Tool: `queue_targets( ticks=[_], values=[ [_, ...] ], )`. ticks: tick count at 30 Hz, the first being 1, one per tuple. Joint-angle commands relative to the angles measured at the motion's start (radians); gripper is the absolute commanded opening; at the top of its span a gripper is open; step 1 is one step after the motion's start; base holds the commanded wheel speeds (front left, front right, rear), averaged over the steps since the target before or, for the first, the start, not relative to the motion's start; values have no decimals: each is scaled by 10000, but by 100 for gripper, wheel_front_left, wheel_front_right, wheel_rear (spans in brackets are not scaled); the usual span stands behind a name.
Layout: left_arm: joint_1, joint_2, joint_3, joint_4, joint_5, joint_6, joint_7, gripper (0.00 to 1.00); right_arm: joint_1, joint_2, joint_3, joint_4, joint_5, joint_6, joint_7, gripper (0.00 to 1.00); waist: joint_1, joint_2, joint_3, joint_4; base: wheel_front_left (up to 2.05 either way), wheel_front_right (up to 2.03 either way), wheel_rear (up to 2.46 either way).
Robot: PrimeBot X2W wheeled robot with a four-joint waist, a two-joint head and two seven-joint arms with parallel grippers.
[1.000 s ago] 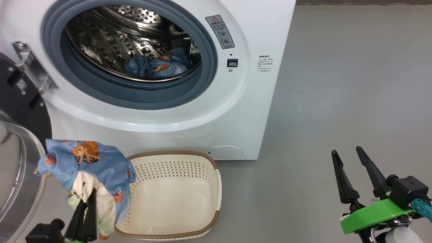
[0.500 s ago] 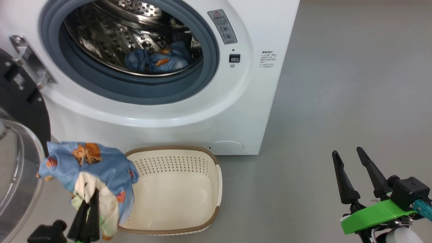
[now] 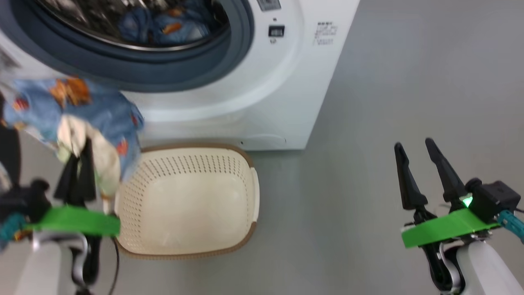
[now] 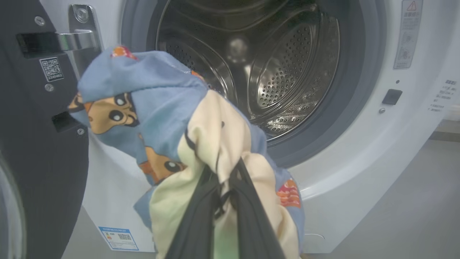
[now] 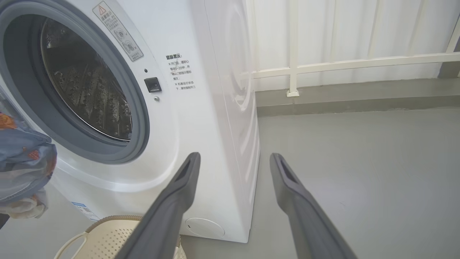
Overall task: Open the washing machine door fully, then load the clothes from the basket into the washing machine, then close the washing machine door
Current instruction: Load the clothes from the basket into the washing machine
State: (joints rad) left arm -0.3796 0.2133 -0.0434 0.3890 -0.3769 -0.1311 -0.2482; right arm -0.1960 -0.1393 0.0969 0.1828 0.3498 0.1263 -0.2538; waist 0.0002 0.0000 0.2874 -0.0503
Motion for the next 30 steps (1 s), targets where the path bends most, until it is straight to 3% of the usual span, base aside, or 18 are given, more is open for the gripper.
queue_targets(
  ticks=[1, 14, 30],
  values=[
    [-790, 408, 329, -25, -1, 4, -135, 0, -312, 28, 213, -280, -114, 44, -80, 100, -2, 0, 939, -370, 0, 0, 0],
    [-5061, 1275, -199, 2013, -64, 4, -135, 0, -1529, 531, 408, -420, -161, 44, -80, 100, -2, 0, 2844, -1092, 0, 0, 0],
    [-8863, 2196, -1217, 4733, 183, 4, -136, 0, -1829, 859, 801, -391, -5, 44, -80, 100, -2, 0, 3730, -2017, 0, 0, 0]
  ],
)
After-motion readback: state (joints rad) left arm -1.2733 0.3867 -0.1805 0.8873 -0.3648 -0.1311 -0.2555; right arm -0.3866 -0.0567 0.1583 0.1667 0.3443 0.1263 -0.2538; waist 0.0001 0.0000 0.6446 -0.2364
